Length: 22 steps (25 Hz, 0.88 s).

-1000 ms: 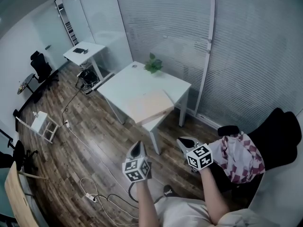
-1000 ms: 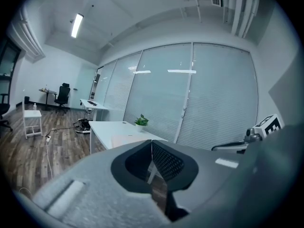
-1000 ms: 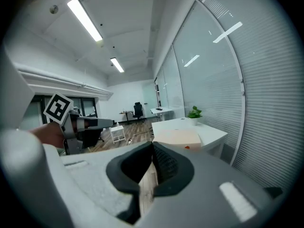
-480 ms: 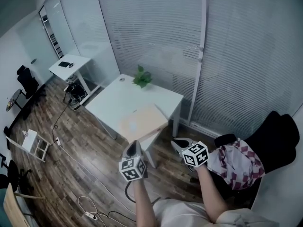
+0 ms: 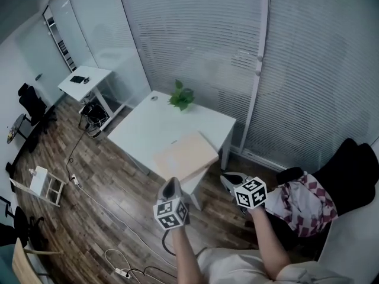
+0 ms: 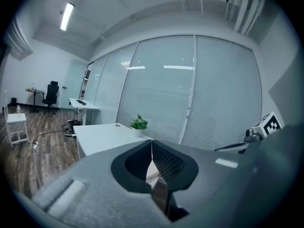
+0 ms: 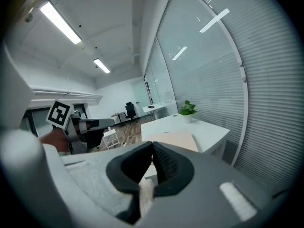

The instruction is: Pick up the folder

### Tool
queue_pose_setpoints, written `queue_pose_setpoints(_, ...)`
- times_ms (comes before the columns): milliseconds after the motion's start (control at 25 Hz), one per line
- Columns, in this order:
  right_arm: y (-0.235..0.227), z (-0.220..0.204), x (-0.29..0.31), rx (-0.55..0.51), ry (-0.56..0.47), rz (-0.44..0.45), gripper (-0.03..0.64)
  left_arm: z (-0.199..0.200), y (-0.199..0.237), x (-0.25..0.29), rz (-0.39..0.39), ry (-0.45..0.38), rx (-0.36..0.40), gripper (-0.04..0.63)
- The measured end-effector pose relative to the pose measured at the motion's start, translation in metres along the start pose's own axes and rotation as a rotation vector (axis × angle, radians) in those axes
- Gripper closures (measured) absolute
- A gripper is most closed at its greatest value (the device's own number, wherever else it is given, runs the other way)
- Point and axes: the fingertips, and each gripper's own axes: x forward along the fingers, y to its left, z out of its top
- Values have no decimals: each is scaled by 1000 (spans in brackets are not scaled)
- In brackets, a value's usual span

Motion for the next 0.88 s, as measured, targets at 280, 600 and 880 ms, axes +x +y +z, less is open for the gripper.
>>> queue_pose_setpoints(280, -15, -8, 10, 89, -52, -7, 615, -43, 12, 10, 36, 102, 81, 586)
queue_pose_setpoints(600, -24, -23, 33, 139, -33, -23, 615, -57, 20, 15, 55, 130, 28, 586)
queue_pose_setpoints(880, -22, -21, 60, 135, -30, 55, 615, -52, 29, 21, 86, 143, 32, 586)
